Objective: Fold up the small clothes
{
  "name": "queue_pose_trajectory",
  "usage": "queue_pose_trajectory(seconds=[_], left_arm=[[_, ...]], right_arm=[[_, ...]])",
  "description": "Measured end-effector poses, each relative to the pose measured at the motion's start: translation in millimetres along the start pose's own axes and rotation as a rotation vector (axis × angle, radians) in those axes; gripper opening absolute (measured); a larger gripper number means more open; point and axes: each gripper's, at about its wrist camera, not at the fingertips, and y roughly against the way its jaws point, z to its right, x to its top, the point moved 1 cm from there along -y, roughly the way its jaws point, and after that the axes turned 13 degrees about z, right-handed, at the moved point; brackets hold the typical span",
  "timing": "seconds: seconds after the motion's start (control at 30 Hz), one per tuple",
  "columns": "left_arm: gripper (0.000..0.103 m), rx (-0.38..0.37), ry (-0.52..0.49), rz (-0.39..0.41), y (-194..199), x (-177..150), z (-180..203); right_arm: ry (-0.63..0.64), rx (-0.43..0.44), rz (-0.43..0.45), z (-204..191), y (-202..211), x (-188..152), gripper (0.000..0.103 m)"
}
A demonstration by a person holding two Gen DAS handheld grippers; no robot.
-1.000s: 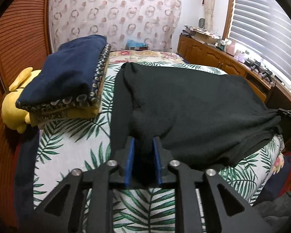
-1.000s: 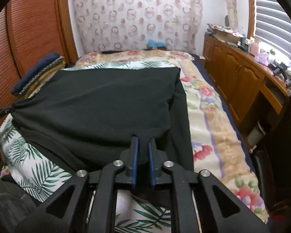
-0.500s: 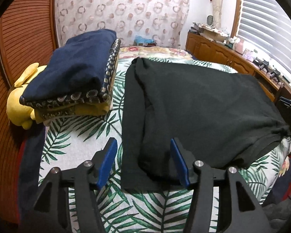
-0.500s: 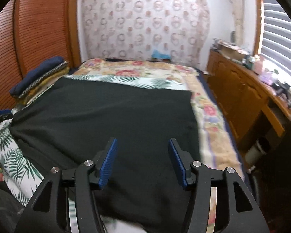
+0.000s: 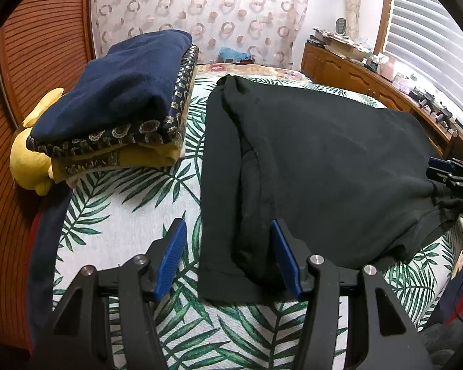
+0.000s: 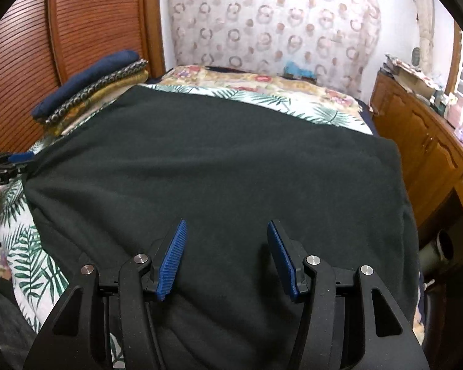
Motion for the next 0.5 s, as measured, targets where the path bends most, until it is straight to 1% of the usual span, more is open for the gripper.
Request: queue_pose_trajectory(seconds=[0.13,0.23,0.5], left_arm=[[0.056,-0.007,0.013,-0.007,-2,-3,-2],[0.056,-0.031,0.031,-0.013,-4,-5,-3],[0.055,-0.076,0.065,-0.022,-4,-4,-1]], right_arm=[[0.010,-0.010,-0.031,-3,-9,-8,0.056],[0.018,-0.004,-0.056,-2,-12,-11,0.056],[0.014,-0.002,-0.054,0,-13,-13,0.056]])
